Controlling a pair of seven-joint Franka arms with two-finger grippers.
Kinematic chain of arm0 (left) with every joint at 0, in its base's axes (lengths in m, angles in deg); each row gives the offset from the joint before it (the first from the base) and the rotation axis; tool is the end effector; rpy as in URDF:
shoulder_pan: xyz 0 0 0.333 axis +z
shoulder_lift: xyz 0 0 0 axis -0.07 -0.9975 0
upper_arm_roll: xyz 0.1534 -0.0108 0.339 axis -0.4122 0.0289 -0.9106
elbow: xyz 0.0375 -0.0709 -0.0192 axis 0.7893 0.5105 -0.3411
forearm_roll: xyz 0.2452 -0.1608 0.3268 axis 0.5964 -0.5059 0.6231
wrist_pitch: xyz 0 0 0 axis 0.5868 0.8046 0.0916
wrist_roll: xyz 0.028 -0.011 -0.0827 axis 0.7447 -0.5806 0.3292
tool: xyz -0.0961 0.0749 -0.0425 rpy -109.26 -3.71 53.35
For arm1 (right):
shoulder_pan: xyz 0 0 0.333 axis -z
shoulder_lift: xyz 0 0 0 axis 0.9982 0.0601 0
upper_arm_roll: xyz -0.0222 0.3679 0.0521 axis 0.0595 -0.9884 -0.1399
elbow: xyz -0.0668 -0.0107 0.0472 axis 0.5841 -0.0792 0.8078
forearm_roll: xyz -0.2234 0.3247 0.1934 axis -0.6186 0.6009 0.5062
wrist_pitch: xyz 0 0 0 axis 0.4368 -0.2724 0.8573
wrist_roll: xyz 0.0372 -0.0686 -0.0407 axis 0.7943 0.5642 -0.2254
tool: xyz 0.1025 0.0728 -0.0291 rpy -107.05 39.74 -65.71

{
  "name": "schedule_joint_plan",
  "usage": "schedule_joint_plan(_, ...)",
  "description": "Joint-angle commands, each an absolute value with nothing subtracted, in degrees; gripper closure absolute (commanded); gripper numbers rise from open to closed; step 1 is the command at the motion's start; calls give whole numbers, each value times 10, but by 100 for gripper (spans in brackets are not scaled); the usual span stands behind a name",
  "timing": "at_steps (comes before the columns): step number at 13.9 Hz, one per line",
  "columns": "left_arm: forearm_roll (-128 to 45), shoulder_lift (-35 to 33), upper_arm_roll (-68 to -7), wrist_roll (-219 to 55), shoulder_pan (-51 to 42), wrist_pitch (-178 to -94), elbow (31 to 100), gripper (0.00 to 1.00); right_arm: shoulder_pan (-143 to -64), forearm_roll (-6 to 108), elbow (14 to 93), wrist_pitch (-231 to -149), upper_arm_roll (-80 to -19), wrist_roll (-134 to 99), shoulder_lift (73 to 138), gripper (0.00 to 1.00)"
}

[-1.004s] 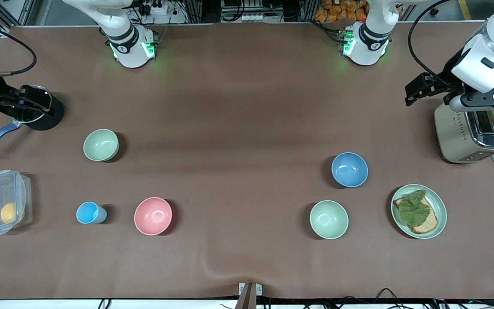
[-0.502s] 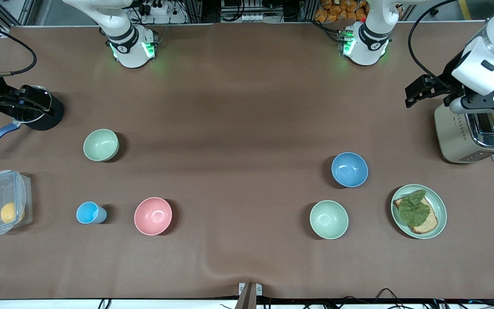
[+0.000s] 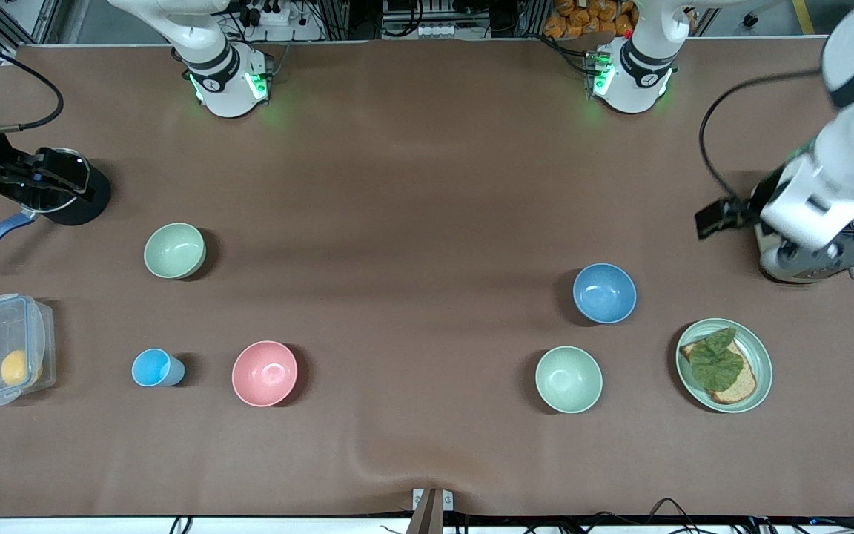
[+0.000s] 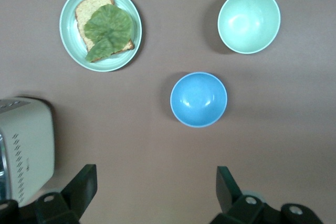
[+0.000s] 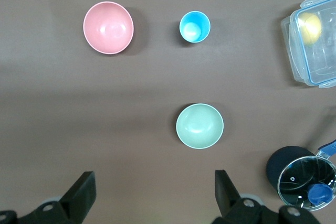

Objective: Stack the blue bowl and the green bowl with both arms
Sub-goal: 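Lower the left gripper to the blue bowl while the right gripper reaches the green bowl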

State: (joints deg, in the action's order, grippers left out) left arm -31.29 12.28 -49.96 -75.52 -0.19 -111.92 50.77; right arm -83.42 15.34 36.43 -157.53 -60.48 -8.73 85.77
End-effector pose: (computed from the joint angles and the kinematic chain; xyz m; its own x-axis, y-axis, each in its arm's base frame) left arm 0.6657 -0.1066 0.5739 0.9958 0.0518 -0.0755 0.0505 -0.9985 -0.0188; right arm 0.6119 0.0287 0.6807 0.9986 -0.0194 -0.0485 -0.0205 -0.9995 -0.0225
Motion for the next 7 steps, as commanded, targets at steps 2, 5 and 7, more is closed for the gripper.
schedule_joint_plan(2,-299,18,-498,-759,-8,-1174,484,0,-832,152,374,-1580,-607,-91,848,0)
schedule_joint_plan(5,-299,-48,-497,-767,-6,-1215,486,0,-833,152,375,-1581,-607,-91,848,0)
schedule_joint_plan(7,-296,-97,-497,-766,-13,-1231,486,0,-833,152,375,-1581,-607,-91,848,0)
